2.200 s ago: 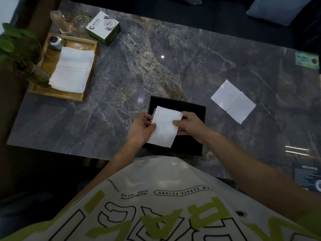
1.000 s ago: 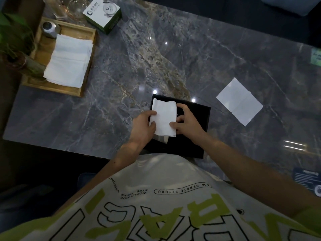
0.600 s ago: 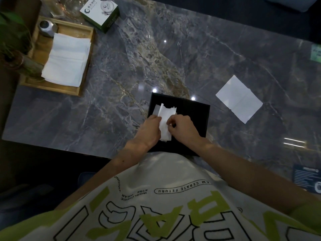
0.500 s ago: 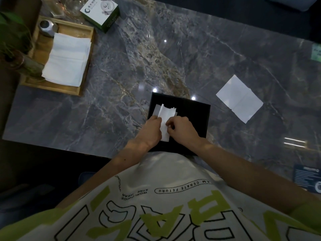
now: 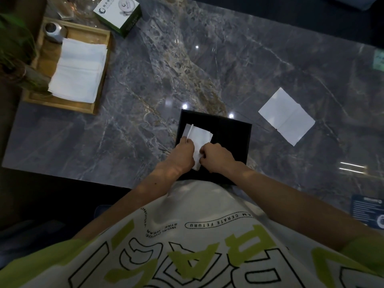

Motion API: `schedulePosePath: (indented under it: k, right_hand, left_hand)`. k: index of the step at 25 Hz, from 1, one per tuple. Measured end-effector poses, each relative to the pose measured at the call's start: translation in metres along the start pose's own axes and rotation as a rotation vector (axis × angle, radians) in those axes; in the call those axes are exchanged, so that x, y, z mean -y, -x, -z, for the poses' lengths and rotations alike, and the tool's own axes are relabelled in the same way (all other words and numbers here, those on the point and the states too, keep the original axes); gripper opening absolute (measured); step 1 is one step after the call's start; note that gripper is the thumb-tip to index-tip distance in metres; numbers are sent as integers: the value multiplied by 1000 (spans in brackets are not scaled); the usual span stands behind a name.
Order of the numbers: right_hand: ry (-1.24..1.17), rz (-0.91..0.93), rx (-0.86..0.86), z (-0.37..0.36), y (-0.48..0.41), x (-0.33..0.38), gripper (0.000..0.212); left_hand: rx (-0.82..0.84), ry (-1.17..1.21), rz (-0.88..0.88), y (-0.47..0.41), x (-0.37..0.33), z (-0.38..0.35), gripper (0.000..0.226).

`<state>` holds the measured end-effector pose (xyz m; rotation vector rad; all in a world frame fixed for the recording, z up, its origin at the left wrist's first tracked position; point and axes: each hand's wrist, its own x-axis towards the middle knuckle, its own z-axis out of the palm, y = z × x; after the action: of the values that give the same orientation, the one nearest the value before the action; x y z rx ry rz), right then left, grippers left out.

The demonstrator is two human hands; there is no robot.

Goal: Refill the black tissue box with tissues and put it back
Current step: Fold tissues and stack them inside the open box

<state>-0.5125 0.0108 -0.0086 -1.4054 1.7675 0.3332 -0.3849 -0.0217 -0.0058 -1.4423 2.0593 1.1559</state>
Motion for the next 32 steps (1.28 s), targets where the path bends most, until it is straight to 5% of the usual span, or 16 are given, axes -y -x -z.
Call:
schedulePosePath:
  k: [13, 20, 27, 32]
  right_hand:
    - [92, 73, -60, 4, 4, -4, 33]
    - [607, 418, -207, 11, 0, -3, 28]
    - [899, 338, 0, 10, -10, 2, 51]
    - [837, 363, -14, 10, -12, 0, 51]
  left_hand:
    - [-3, -98, -18, -2, -6, -5, 68]
    - [59, -166, -89, -10, 2, -10, 52]
    - [170, -240, -52, -16, 5, -14, 48]
    - [182, -255, -59, -16, 5, -16, 51]
